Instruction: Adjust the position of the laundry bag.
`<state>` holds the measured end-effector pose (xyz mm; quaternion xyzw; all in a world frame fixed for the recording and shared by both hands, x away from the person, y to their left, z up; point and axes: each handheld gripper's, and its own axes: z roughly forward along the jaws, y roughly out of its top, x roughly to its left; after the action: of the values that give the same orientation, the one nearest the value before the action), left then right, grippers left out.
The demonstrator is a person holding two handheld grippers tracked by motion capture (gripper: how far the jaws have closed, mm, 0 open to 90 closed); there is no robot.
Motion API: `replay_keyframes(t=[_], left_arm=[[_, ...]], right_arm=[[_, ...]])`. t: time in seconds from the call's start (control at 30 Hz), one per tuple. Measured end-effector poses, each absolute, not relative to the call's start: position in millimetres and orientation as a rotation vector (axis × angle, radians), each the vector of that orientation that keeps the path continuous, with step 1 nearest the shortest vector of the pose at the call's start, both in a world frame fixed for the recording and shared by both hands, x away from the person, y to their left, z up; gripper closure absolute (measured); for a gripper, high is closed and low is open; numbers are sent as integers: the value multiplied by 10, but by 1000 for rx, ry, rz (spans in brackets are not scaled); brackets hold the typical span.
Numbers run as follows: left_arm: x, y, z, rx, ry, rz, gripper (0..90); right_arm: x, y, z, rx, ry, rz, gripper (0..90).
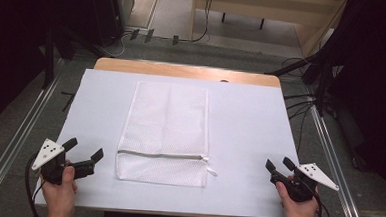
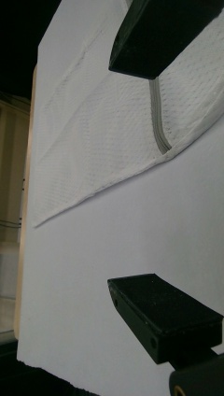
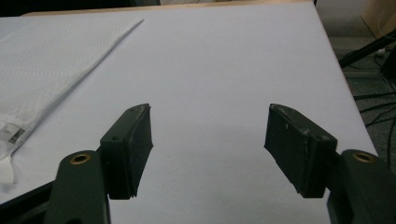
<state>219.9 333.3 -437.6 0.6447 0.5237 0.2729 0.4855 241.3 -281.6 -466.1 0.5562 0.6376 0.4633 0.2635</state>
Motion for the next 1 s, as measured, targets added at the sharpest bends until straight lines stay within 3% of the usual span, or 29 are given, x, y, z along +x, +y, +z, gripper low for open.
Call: replay_keyframes(t=[0.13,0.23,0.33,0.47,0.63,0.8,1.0], left_arm=[[2194,3309,-4384,1574,1272,664,3],[2150,3277,-4399,1552,1300,694,121],[2151,3260,-4395,1556,1291,698,133],[2174,3269,-4404,1556,1295,690,134],[2194,3302,-4410,1552,1301,677,135],[2197,3318,-4410,1546,1303,667,137],[2202,3303,-4414,1560,1299,655,138]], right_arm=[[2415,-2735,-4607,1498,1740,1286,380],[2431,-2616,-4566,1471,1777,1327,485],[2509,-2437,-4542,1461,1858,1405,572],[2697,-2125,-4514,1405,1985,1391,530],[2974,-1731,-4512,1411,2128,1358,549],[3220,-1387,-4545,1484,2253,1269,625],[3407,-1199,-4573,1645,2289,1193,643]])
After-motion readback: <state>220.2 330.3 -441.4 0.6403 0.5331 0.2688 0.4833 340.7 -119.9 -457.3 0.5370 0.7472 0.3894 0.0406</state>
